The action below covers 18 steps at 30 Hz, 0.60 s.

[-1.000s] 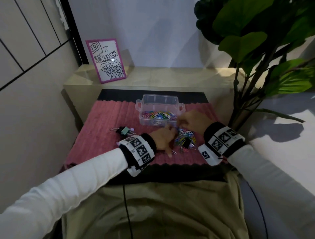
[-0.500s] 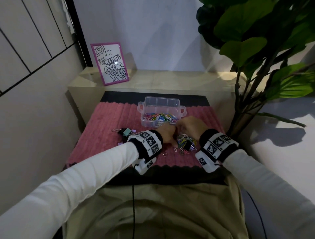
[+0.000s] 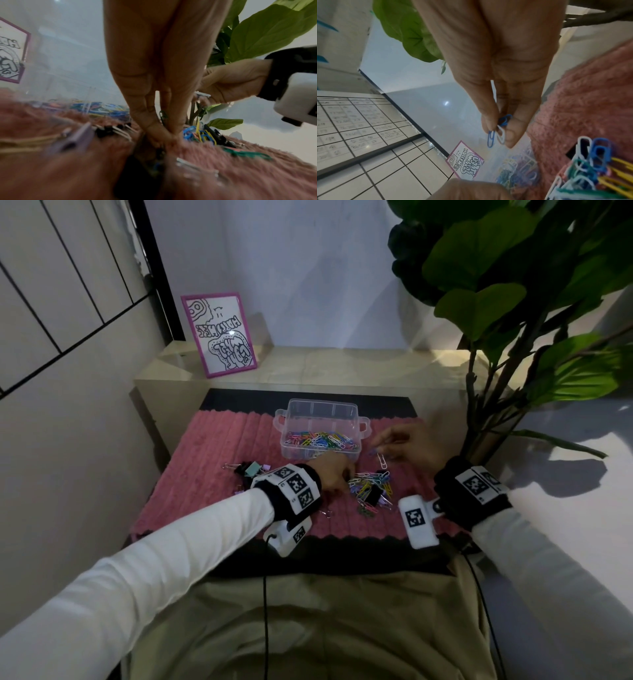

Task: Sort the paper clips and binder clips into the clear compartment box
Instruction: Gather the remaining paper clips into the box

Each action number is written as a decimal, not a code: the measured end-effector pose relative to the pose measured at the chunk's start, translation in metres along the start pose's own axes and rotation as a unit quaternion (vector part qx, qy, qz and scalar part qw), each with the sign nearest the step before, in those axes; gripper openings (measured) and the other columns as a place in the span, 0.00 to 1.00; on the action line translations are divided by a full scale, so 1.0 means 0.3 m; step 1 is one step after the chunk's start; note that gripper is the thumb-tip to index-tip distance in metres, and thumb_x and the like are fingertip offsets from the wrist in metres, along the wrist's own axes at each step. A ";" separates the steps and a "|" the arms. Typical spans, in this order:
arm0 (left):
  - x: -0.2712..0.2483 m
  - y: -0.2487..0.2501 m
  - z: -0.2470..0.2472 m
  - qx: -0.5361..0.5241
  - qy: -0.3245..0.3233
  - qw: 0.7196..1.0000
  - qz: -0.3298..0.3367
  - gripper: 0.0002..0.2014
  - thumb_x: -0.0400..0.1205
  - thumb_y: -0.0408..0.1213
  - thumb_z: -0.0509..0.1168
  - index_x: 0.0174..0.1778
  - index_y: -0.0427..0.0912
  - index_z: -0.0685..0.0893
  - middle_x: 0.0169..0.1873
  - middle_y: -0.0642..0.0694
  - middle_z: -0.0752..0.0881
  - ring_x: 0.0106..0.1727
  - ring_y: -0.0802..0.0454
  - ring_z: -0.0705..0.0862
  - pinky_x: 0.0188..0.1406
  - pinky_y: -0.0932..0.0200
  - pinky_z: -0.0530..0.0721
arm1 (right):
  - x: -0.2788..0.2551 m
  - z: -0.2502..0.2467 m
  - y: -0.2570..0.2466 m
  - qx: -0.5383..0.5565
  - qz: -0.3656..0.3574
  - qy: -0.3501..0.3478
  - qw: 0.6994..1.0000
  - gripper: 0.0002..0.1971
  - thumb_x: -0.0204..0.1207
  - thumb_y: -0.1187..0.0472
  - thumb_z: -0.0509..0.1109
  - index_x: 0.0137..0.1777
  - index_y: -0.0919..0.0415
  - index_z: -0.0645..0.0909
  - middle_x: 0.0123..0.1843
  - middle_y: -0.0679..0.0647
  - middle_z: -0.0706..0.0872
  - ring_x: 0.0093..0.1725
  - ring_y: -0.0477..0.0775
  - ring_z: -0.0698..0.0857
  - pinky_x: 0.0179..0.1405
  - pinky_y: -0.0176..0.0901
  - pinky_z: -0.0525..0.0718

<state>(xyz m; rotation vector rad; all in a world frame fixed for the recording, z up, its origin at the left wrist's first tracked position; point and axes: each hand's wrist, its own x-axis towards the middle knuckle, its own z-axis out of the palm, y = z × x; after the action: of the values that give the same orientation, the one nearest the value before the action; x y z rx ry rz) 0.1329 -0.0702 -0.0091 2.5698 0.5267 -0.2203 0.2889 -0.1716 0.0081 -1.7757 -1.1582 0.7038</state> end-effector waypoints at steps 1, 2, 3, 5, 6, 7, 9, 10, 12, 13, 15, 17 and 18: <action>-0.002 -0.005 -0.001 -0.019 0.002 1.000 -0.001 0.13 0.75 0.31 0.69 0.54 0.31 0.83 0.52 0.34 0.87 0.48 0.46 0.85 0.48 0.60 0.79 | -0.002 -0.001 0.005 0.010 0.014 -0.002 1.000 0.08 0.70 0.76 0.71 0.39 0.63 0.84 0.24 0.43 0.87 0.25 0.33 0.83 0.26 0.25 0.81; -0.003 -0.014 -0.002 -0.053 -0.002 0.999 -0.004 0.11 0.75 0.29 0.69 0.52 0.30 0.84 0.50 0.33 0.88 0.38 0.52 0.86 0.42 0.62 0.82 | -0.003 0.000 0.008 0.015 0.025 -0.004 1.000 0.09 0.70 0.76 0.70 0.38 0.61 0.83 0.23 0.41 0.87 0.24 0.33 0.82 0.25 0.24 0.80; -0.005 -0.024 -0.006 -0.095 -0.010 0.995 -0.010 0.09 0.75 0.27 0.68 0.50 0.29 0.84 0.47 0.31 0.88 0.29 0.58 0.85 0.36 0.65 0.84 | -0.002 0.000 0.009 0.020 0.033 -0.005 0.999 0.08 0.71 0.76 0.70 0.38 0.62 0.83 0.22 0.41 0.86 0.23 0.33 0.82 0.25 0.23 0.79; -0.016 -0.051 -0.025 -0.165 -0.008 0.986 -0.023 0.08 0.76 0.24 0.67 0.49 0.26 0.83 0.39 0.32 0.89 0.21 0.65 0.83 0.29 0.70 0.85 | 0.005 0.004 0.003 0.021 0.039 -0.004 0.999 0.05 0.71 0.76 0.70 0.43 0.68 0.84 0.23 0.43 0.86 0.22 0.32 0.81 0.24 0.22 0.77; -0.027 -0.064 -0.039 -0.188 0.002 0.982 -0.029 0.09 0.76 0.23 0.66 0.50 0.24 0.82 0.35 0.36 0.88 0.21 0.64 0.84 0.29 0.70 0.85 | 0.014 0.008 -0.003 0.021 0.038 0.001 0.999 0.07 0.71 0.76 0.69 0.47 0.70 0.84 0.23 0.43 0.86 0.22 0.32 0.80 0.25 0.22 0.77; -0.042 -0.075 -0.056 -0.208 0.013 0.978 -0.032 0.09 0.76 0.22 0.66 0.51 0.23 0.82 0.32 0.40 0.86 0.22 0.64 0.84 0.29 0.70 0.85 | 0.024 0.012 -0.015 0.025 0.034 0.004 0.999 0.09 0.70 0.77 0.69 0.50 0.71 0.83 0.23 0.43 0.86 0.21 0.32 0.80 0.25 0.22 0.77; -0.079 -0.100 -0.097 -0.248 0.032 0.968 -0.028 0.08 0.77 0.20 0.63 0.50 0.22 0.81 0.31 0.42 0.84 0.22 0.64 0.85 0.28 0.72 0.85 | 0.051 0.026 -0.048 0.041 0.026 -0.004 0.999 0.09 0.70 0.78 0.68 0.49 0.71 0.83 0.27 0.46 0.86 0.22 0.33 0.80 0.28 0.25 0.79; -0.098 -0.115 -0.119 -0.262 0.038 0.964 -0.021 0.08 0.77 0.20 0.63 0.50 0.23 0.81 0.31 0.42 0.84 0.23 0.64 0.85 0.29 0.73 0.85 | 0.068 0.036 -0.068 0.052 0.026 -0.014 0.998 0.09 0.70 0.79 0.67 0.48 0.71 0.82 0.31 0.51 0.85 0.23 0.35 0.81 0.28 0.25 0.80; -0.132 -0.151 -0.157 -0.281 0.044 0.959 -0.004 0.07 0.78 0.20 0.62 0.49 0.26 0.82 0.32 0.43 0.86 0.27 0.63 0.87 0.32 0.72 0.86 | 0.109 0.061 -0.108 0.088 0.030 -0.030 0.995 0.07 0.72 0.80 0.65 0.46 0.71 0.81 0.34 0.57 0.84 0.24 0.38 0.84 0.27 0.26 0.82; -0.148 -0.170 -0.172 -0.291 0.044 0.956 0.002 0.06 0.78 0.21 0.63 0.47 0.29 0.83 0.33 0.45 0.87 0.29 0.62 0.87 0.34 0.71 0.86 | 0.131 0.075 -0.125 0.108 0.033 -0.031 0.993 0.07 0.72 0.80 0.65 0.43 0.72 0.81 0.32 0.57 0.85 0.25 0.41 0.85 0.27 0.27 0.83; -0.179 -0.200 -0.189 -0.311 0.040 0.949 0.003 0.07 0.78 0.22 0.63 0.43 0.36 0.83 0.31 0.52 0.89 0.32 0.62 0.88 0.37 0.70 0.87 | 0.171 0.106 -0.155 0.115 0.039 -0.025 0.992 0.08 0.73 0.80 0.64 0.39 0.70 0.80 0.33 0.57 0.85 0.31 0.49 0.85 0.29 0.29 0.85; -0.206 -0.219 -0.188 -0.326 0.038 0.944 -0.003 0.08 0.78 0.22 0.63 0.41 0.40 0.83 0.28 0.53 0.90 0.33 0.62 0.88 0.37 0.70 0.87 | 0.202 0.136 -0.172 0.091 0.035 -0.009 0.995 0.05 0.73 0.79 0.65 0.44 0.74 0.81 0.36 0.59 0.84 0.36 0.54 0.84 0.37 0.33 0.88; -0.216 -0.226 -0.186 -0.335 0.036 0.942 -0.004 0.09 0.78 0.22 0.63 0.41 0.40 0.82 0.29 0.53 0.90 0.33 0.61 0.88 0.37 0.70 0.87 | 0.210 0.147 -0.177 0.066 0.034 0.001 0.997 0.06 0.73 0.78 0.66 0.48 0.75 0.81 0.37 0.60 0.84 0.37 0.56 0.84 0.43 0.39 0.89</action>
<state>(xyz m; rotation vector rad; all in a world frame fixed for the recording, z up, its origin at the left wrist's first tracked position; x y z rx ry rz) 0.0493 -0.0090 0.0249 1.9147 0.5269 0.0511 0.2562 -0.0884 0.0355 -1.7110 -1.0294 0.7997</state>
